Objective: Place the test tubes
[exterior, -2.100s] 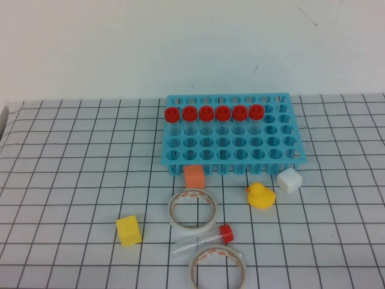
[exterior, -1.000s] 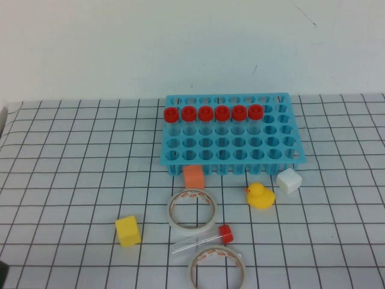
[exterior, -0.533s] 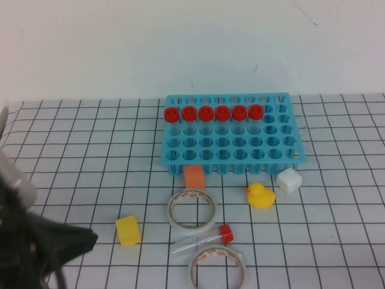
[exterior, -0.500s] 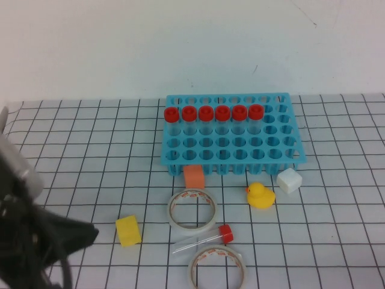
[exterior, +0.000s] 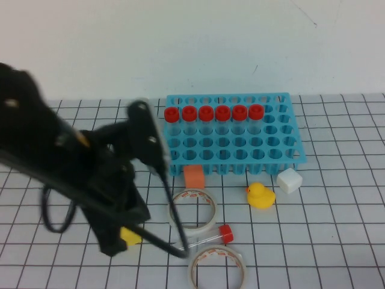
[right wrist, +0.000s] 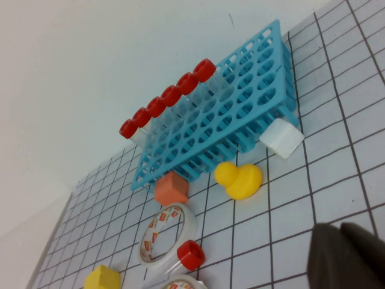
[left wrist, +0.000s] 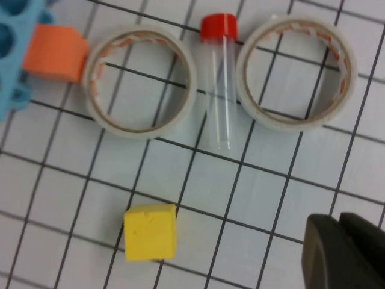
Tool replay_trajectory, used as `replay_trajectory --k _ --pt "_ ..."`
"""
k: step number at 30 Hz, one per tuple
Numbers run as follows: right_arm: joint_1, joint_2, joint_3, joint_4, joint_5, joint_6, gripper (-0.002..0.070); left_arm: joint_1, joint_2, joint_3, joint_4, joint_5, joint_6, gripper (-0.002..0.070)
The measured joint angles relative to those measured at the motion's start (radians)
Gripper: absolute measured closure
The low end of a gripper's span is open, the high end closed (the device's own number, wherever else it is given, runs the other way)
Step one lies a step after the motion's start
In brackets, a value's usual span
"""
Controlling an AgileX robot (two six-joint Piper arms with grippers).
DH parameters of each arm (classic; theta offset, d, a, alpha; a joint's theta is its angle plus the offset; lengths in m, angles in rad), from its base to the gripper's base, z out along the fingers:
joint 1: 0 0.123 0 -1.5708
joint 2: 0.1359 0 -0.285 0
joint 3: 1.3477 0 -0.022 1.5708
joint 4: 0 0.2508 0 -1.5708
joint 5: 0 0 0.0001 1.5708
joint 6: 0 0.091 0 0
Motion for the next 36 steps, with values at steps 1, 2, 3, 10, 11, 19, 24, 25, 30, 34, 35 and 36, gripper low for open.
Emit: replay_trajectory --k 1,2,3,10,11,19,24,25,30,34,35,36 --pt "0.0 0.0 0.0 0.0 0.0 0.0 0.0678 -0.029 0.03 -0.011 0.027 0.0 -0.011 0.0676" --pt "0.0 0.0 0.0 0.0 0.0 0.0 0.0678 -0.056 0.058 -0.021 0.053 0.0 -0.021 0.0676" --pt "0.0 0.0 0.0 0.0 0.0 0.0 0.0678 -0.08 0.086 -0.029 0.078 0.0 -0.03 0.0676" --pt "0.0 0.0 0.0 0.0 0.0 -0.031 0.0678 -0.194 0.238 -0.063 0.231 -0.014 -0.088 0.0676" --pt "0.0 0.0 0.0 0.0 0.0 -0.038 0.0678 -0.204 0.256 -0.064 0.255 -0.018 -0.095 0.0676" --pt "0.0 0.0 0.0 0.0 0.0 -0.048 0.0678 -0.234 0.362 -0.064 0.301 -0.078 -0.08 0.0575" --pt "0.0 0.0 0.0 0.0 0.0 -0.052 0.0678 -0.234 0.403 -0.067 0.301 -0.138 -0.065 0.0395" --pt "0.0 0.0 0.0 0.0 0.0 -0.052 0.0678 -0.234 0.409 -0.067 0.301 -0.15 -0.063 0.0379" --pt "0.0 0.0 0.0 0.0 0.0 -0.059 0.0678 -0.234 0.453 -0.067 0.315 -0.193 -0.063 0.0348" --pt "0.0 0.0 0.0 0.0 0.0 -0.066 0.0678 -0.234 0.488 -0.067 0.327 -0.204 -0.083 0.0348" --pt "0.0 0.0 0.0 0.0 0.0 -0.068 0.0678 -0.234 0.498 -0.069 0.338 -0.206 -0.096 0.0348" --pt "0.0 0.0 0.0 0.0 0.0 -0.068 0.0678 -0.234 0.506 -0.069 0.338 -0.206 -0.103 0.0348"
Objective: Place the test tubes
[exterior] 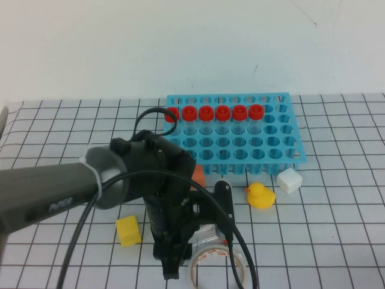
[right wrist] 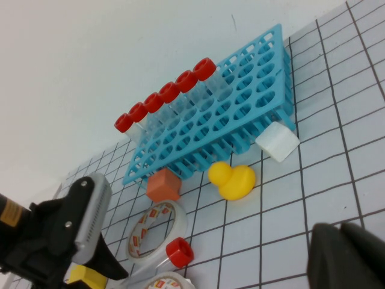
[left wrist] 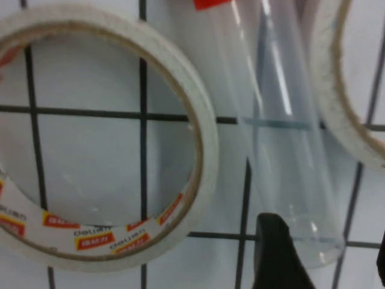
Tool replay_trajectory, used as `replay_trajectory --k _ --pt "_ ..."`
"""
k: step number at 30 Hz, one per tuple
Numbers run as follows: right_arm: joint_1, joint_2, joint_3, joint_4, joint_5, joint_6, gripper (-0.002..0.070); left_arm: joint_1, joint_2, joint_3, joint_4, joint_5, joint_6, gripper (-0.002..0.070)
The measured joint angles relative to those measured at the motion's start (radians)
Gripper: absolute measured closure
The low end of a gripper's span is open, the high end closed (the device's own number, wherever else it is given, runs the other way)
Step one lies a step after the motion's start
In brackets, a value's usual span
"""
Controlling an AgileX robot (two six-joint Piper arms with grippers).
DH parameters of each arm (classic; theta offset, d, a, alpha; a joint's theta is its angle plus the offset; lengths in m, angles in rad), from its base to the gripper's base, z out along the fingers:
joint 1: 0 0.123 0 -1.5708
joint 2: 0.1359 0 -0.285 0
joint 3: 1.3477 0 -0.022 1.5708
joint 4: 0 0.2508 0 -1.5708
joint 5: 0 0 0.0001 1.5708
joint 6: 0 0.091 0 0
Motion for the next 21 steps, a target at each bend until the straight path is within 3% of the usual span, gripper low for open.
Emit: replay_trajectory --k 11,21 --pt "0.0 0.0 0.0 0.0 0.0 -0.011 0.0678 0.0 0.031 -0.005 0.054 -0.074 -0.132 0.0348" --pt "0.0 0.0 0.0 0.0 0.0 -0.014 0.0678 0.0 0.031 -0.005 0.044 -0.094 -0.152 0.0348"
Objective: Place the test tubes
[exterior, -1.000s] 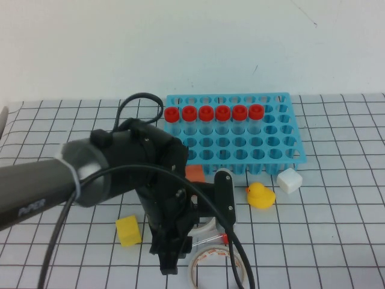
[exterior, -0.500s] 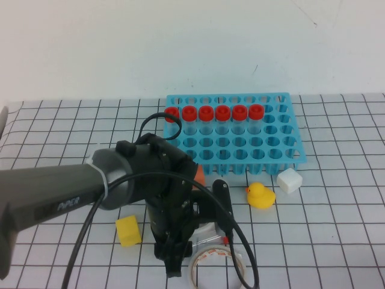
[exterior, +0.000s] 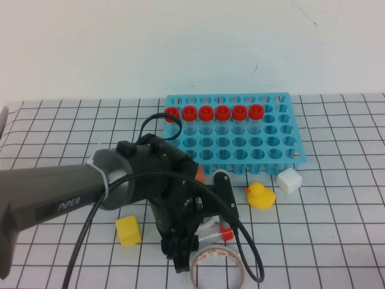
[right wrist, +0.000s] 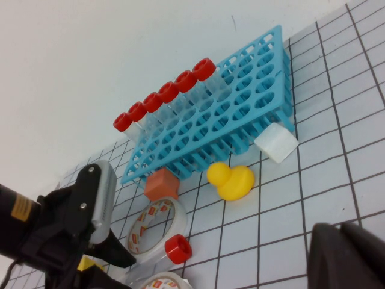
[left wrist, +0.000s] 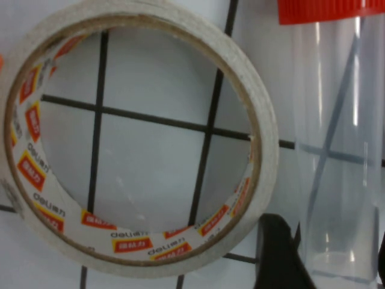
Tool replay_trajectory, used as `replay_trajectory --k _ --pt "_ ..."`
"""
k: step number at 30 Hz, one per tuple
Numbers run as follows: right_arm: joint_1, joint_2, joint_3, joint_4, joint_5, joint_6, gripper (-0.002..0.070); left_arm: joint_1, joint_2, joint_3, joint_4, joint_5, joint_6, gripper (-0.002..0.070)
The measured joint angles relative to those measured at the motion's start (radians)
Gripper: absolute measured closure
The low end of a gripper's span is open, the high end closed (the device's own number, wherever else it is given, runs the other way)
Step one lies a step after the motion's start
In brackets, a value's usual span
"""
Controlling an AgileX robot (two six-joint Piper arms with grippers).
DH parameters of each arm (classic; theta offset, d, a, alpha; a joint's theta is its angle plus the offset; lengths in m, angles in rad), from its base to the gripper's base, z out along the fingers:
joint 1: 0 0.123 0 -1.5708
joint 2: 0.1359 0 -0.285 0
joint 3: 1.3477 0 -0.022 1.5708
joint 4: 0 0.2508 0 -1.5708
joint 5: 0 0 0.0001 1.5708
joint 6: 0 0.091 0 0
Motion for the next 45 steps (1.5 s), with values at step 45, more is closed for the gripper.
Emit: replay_trajectory --k 45 --pt "0.0 0.0 0.0 0.02 0.0 -0.006 0.0678 0.085 -0.631 0.367 -0.37 -0.207 -0.157 0.0465"
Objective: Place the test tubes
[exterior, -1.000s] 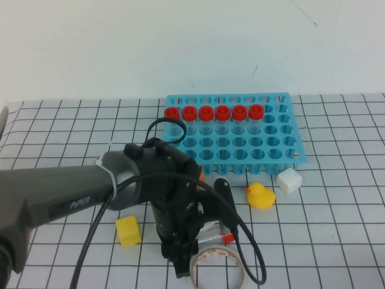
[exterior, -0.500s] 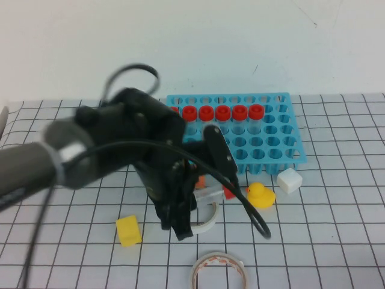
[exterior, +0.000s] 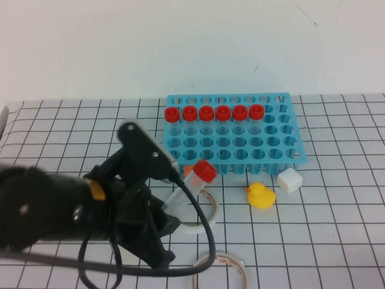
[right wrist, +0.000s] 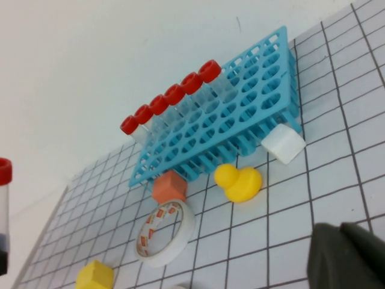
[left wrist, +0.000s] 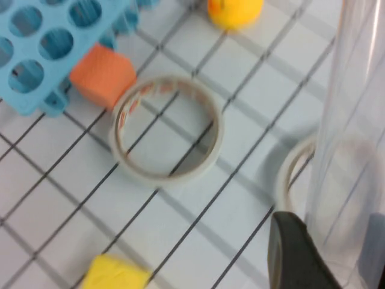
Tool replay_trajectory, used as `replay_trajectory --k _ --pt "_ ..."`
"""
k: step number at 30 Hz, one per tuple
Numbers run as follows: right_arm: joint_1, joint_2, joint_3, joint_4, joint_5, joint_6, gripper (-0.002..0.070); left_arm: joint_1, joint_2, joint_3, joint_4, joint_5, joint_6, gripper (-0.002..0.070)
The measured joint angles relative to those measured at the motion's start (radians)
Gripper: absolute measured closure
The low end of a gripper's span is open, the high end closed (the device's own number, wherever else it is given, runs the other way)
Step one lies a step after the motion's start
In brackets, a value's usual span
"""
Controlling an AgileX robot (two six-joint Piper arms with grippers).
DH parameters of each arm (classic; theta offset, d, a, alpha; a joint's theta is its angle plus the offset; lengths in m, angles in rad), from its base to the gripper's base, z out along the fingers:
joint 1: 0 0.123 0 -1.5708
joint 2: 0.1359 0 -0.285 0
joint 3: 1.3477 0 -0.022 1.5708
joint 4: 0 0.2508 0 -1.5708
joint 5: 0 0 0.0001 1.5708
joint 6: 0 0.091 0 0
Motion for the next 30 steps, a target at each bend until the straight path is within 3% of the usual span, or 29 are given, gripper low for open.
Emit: replay_trajectory --k 3,5,10,18,30 --pt "0.0 0.0 0.0 0.041 -0.004 -0.015 0.0678 0.0 -0.043 0.084 -0.147 -0.15 0.0 0.0465" --pt "0.0 0.0 0.0 0.145 -0.019 -0.099 0.0678 0.0 -0.052 0.141 -0.34 -0.294 0.0 0.0465" --pt "0.0 0.0 0.0 0.443 -0.018 -0.431 0.0678 0.0 -0.036 0.163 -0.524 -0.467 0.0 0.0465" --pt "0.0 0.055 -0.072 0.584 0.064 -0.727 0.0678 0.0 -0.002 0.167 -0.578 -0.588 -0.002 0.0465" --pt "0.0 0.605 -0.332 0.703 0.312 -1.161 0.0667 -0.039 0.005 0.167 -0.584 -0.644 -0.002 0.0465"
